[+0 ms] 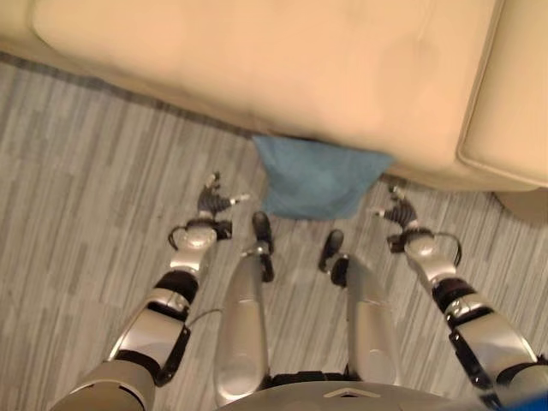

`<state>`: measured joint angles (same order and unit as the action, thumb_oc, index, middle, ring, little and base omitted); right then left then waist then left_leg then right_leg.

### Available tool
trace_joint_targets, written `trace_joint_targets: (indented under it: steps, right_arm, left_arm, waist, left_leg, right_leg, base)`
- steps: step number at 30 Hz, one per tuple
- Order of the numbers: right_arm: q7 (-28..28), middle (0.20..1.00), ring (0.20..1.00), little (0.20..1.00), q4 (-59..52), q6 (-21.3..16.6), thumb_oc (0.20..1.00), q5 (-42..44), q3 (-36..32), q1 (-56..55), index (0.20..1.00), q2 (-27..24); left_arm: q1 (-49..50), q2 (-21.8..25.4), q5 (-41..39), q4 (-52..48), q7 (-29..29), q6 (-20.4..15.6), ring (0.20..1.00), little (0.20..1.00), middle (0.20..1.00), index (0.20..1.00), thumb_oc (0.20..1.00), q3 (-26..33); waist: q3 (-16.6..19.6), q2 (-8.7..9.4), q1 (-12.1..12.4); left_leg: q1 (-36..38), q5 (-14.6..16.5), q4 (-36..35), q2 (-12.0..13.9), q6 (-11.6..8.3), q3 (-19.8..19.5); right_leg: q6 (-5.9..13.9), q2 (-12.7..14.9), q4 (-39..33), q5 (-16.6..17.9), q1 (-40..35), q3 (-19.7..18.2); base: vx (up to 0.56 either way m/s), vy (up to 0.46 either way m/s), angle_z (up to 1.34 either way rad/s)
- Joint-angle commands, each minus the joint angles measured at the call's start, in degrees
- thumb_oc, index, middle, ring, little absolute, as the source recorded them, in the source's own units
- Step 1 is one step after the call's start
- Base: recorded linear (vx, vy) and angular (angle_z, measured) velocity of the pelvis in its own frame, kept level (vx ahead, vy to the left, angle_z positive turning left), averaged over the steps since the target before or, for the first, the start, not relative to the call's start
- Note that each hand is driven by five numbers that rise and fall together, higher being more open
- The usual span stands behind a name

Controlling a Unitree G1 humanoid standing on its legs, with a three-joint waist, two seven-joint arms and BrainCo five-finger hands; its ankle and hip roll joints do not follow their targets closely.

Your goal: Pick up all the scattered cushions and arrange them neatly on the sofa.

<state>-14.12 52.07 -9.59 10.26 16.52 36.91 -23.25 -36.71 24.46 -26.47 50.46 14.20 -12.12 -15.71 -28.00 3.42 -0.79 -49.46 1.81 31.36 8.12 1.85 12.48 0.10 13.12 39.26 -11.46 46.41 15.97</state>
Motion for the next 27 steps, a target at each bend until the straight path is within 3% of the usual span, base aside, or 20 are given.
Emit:
trace_joint_targets:
  steps: [1, 3, 10, 12, 13, 19, 27]
  right_arm:
    - [-3.2, 1.000, 1.000, 1.000, -1.1, -1.3, 1.000, -0.5, -0.3, -5.9, 1.000, -2.5]
    - [-5.1, 1.000, 1.000, 1.000, -3.6, -1.4, 1.000, -0.3, -2.3, -3.7, 1.000, -4.7]
    - [-7.4, 1.000, 1.000, 1.000, -6.3, -1.6, 1.000, -0.4, -4.4, -3.4, 1.000, -6.7]
    - [-7.4, 1.000, 1.000, 1.000, -6.3, -1.6, 1.000, -0.4, -4.4, -3.4, 1.000, -6.7]
    - [-7.8, 1.000, 1.000, 1.000, -7.6, -1.9, 1.000, -0.1, -4.1, -2.5, 1.000, -7.8]
    - [-8.0, 1.000, 1.000, 1.000, -9.2, -2.4, 1.000, 1.2, -2.8, 1.4, 1.000, -9.4]
    - [-7.1, 1.000, 1.000, 1.000, -14.2, -4.1, 1.000, 4.6, -0.1, 7.4, 1.000, -13.8]
  left_arm:
    - [3.9, -1.8, -1.6, -1.7, 1.9, -2.6, 1.000, 1.000, 1.000, 1.000, 1.000, -0.6]
    - [1.0, -0.6, -2.2, -2.2, 3.3, -2.4, 1.000, 1.000, 1.000, 1.000, 1.000, -0.1]
    - [-1.9, -0.1, -4.1, -3.2, 4.4, -2.2, 1.000, 1.000, 1.000, 1.000, 1.000, 0.3]
    - [-1.9, -0.1, -4.1, -3.2, 4.4, -2.2, 1.000, 1.000, 1.000, 1.000, 1.000, 0.3]
    - [-3.8, 0.9, -5.3, -4.5, 5.3, -2.7, 1.000, 1.000, 1.000, 1.000, 1.000, 0.1]
    - [-8.6, 2.6, -6.1, -4.2, 6.3, -2.6, 1.000, 1.000, 1.000, 1.000, 1.000, -1.1]
    - [-17.6, 6.8, -6.9, -8.1, 7.8, -3.2, 1.000, 1.000, 1.000, 1.000, 1.000, -4.8]
  waist:
    - [6.7, -1.98, -0.3]
    - [6.0, -2.29, -1.3]
    - [5.9, -2.76, -2.5]
    - [6.0, -2.77, -2.5]
    - [5.4, -2.65, -2.9]
    - [4.2, -2.06, -3.5]
    - [1.4, -1.70, -4.3]
  left_leg:
    - [-0.2, 2.2, 4.1, 4.3, -6.78, -2.8]
    - [-6.3, 3.6, 9.2, 5.2, -6.60, -3.2]
    - [-17.4, 6.1, 17.0, 5.9, -6.15, -4.7]
    - [-17.5, 6.1, 17.1, 5.9, -6.15, -4.7]
    - [-21.4, 7.0, 19.3, 6.1, -5.54, -5.2]
    - [-27.9, 7.7, 22.7, 6.9, -4.62, -5.8]
    - [-37.5, 8.9, 30.1, 7.6, -3.23, -7.0]
  right_leg:
    - [6.41, 0.9, -6.4, 5.7, -1.1, -0.9]
    - [5.96, 1.3, -1.0, 4.4, 5.5, -2.3]
    - [4.98, 1.2, 6.7, 2.3, 17.2, -4.0]
    - [4.98, 1.2, 6.7, 2.3, 17.3, -4.0]
    - [4.92, 0.8, 9.1, 2.4, 22.0, -4.8]
    - [5.40, 0.2, 11.5, 3.3, 28.9, -6.5]
    - [4.50, 0.1, 18.0, 3.0, 39.9, -9.6]
  base:
    - [-0.02, 0.020, -0.13]
    - [-0.01, 0.043, -0.10]
    - [0.03, 0.021, -0.11]
    - [0.03, 0.020, -0.09]
    - [0.04, 0.037, -0.03]
    - [0.03, 0.028, -0.10]
    - [0.02, 0.039, -0.10]
